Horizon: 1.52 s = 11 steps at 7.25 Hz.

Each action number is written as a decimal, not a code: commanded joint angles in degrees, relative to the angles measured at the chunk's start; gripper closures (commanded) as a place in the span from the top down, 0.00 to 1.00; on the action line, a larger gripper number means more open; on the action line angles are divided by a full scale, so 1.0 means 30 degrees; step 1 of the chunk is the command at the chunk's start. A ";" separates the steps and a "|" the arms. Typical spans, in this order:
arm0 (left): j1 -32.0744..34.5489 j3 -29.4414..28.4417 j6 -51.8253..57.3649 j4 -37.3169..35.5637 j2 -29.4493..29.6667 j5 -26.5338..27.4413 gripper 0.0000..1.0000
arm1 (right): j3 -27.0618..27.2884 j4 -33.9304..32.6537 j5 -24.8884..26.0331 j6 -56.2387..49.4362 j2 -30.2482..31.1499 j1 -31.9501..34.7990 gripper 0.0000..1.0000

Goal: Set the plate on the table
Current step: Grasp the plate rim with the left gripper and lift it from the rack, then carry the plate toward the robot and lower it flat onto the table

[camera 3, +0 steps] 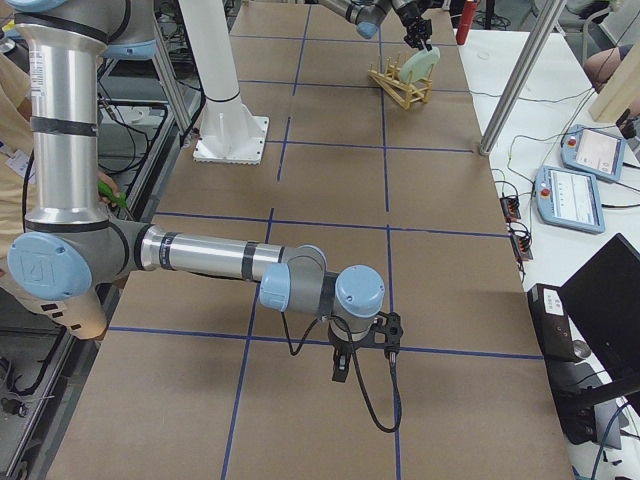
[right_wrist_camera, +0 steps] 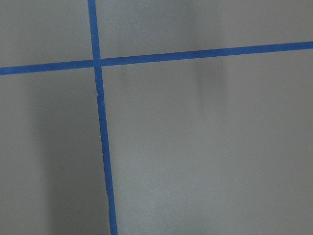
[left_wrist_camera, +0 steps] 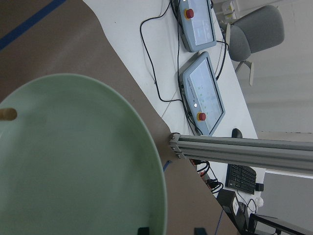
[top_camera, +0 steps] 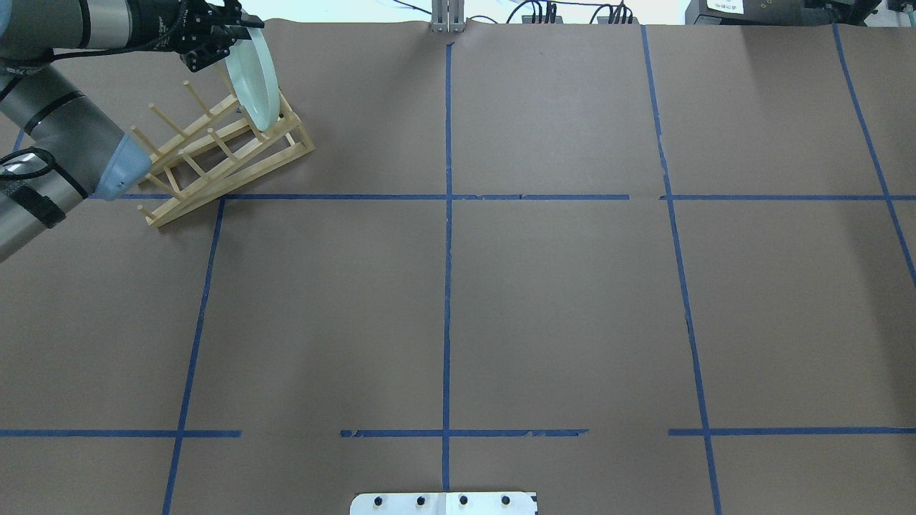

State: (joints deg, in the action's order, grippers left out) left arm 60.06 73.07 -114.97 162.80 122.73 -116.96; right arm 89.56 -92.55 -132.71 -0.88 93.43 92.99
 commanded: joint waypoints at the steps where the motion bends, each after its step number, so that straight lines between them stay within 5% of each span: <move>1: 0.0134 0.1733 0.0091 -0.0707 -0.0361 -0.0153 0.00 | 0.0000 0.0000 0.0000 0.0000 0.0000 0.0000 1.00; 3: 0.0574 0.5241 -0.0987 -0.4032 -0.0393 -0.0183 0.00 | 0.0000 0.0000 0.0000 0.0000 0.0000 0.0000 1.00; 5: 0.0081 0.9899 -0.1227 -1.1166 -0.0160 -0.0125 0.00 | 0.0000 0.0000 0.0000 0.0000 0.0000 0.0000 1.00; 6: -0.3143 1.1166 -0.0997 -1.5639 -0.0129 0.0049 0.00 | 0.0000 0.0000 0.0000 0.0000 0.0000 0.0000 1.00; 8: -0.5925 1.1034 0.1687 -2.3242 0.1621 0.0315 0.00 | 0.0029 0.0000 0.0000 0.0000 0.0000 0.0000 1.00; 10: -0.8290 0.8909 0.5808 -3.0853 0.4077 0.0663 0.00 | 0.0029 0.0000 0.0000 0.0000 0.0000 0.0000 1.00; 11: -0.8824 0.6893 0.6325 -3.1208 0.4902 0.1594 0.00 | 0.0029 0.0000 0.0000 0.0000 0.0000 0.0000 1.00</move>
State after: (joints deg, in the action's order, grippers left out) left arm 36.63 100.04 -100.48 75.73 133.72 -114.65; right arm 89.64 -92.55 -132.72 -0.88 93.42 92.99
